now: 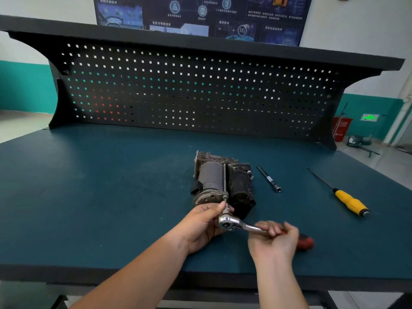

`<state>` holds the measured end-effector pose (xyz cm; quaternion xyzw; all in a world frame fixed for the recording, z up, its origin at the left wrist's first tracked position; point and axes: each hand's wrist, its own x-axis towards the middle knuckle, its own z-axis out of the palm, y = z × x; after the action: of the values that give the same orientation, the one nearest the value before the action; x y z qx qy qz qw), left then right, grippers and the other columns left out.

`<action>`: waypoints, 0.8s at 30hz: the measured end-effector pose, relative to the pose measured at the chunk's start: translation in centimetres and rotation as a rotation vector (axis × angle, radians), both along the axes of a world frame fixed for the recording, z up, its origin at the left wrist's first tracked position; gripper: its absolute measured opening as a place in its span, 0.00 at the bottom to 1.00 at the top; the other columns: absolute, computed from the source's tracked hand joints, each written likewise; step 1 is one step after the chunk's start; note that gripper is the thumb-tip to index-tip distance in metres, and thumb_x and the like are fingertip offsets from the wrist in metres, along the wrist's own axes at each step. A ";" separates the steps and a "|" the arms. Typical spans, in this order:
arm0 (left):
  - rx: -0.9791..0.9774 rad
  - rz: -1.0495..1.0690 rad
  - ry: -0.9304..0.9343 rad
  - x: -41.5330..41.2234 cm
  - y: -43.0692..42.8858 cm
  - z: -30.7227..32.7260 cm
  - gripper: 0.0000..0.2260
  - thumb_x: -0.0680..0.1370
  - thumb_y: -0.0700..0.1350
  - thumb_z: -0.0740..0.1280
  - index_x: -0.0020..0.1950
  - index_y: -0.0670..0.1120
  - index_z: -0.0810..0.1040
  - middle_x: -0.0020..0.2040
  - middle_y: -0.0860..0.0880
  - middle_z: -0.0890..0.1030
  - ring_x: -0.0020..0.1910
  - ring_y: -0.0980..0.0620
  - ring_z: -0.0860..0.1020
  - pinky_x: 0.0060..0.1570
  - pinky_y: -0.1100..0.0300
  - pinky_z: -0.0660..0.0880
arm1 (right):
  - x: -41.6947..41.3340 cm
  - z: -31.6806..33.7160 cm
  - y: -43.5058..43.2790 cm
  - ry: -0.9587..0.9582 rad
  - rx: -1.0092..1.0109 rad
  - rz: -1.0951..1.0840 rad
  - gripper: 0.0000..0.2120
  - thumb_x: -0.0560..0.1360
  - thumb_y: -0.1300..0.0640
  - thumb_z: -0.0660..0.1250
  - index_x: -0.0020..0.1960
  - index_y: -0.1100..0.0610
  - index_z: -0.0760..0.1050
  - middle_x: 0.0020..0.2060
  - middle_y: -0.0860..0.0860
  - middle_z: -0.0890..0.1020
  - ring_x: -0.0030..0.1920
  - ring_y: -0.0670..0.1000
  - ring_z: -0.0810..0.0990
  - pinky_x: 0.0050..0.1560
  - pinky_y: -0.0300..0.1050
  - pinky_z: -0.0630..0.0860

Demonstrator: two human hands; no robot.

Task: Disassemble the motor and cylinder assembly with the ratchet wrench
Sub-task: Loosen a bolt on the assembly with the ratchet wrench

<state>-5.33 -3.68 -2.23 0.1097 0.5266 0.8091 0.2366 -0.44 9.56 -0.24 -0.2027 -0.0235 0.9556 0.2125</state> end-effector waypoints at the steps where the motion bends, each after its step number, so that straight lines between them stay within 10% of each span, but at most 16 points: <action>1: 0.001 0.001 0.002 0.0 0.0 0.0 0.10 0.70 0.49 0.67 0.36 0.46 0.85 0.34 0.47 0.83 0.34 0.54 0.82 0.34 0.63 0.78 | -0.1 -0.1 0.0 -0.012 -0.014 -0.009 0.16 0.76 0.59 0.53 0.31 0.53 0.56 0.17 0.46 0.60 0.16 0.45 0.59 0.20 0.30 0.60; 6: -0.027 -0.006 -0.014 0.2 -0.1 0.1 0.10 0.70 0.49 0.67 0.37 0.47 0.86 0.35 0.49 0.84 0.34 0.56 0.81 0.33 0.63 0.77 | -0.2 2.4 -0.4 0.017 0.214 -0.082 0.14 0.75 0.58 0.57 0.32 0.52 0.57 0.20 0.44 0.59 0.20 0.44 0.58 0.19 0.35 0.58; 20: 0.002 -0.011 0.017 0.1 -0.2 -0.2 0.10 0.77 0.34 0.62 0.40 0.42 0.80 0.35 0.45 0.80 0.35 0.51 0.80 0.36 0.59 0.78 | -2.2 6.5 -8.0 0.264 1.899 -0.091 0.14 0.72 0.54 0.70 0.33 0.47 0.66 0.25 0.41 0.72 0.26 0.43 0.70 0.28 0.35 0.65; 24: 0.018 0.007 0.009 0.4 -0.4 0.0 0.11 0.77 0.36 0.62 0.38 0.43 0.81 0.34 0.46 0.81 0.37 0.51 0.80 0.34 0.59 0.77 | -2.6 6.3 -9.0 0.257 2.098 -0.062 0.16 0.74 0.49 0.67 0.33 0.45 0.63 0.25 0.40 0.71 0.28 0.46 0.69 0.30 0.41 0.64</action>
<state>-4.97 -4.10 -2.27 0.1139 0.5206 0.8142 0.2305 -3.00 0.53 6.10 0.1847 -0.8096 0.4652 0.3066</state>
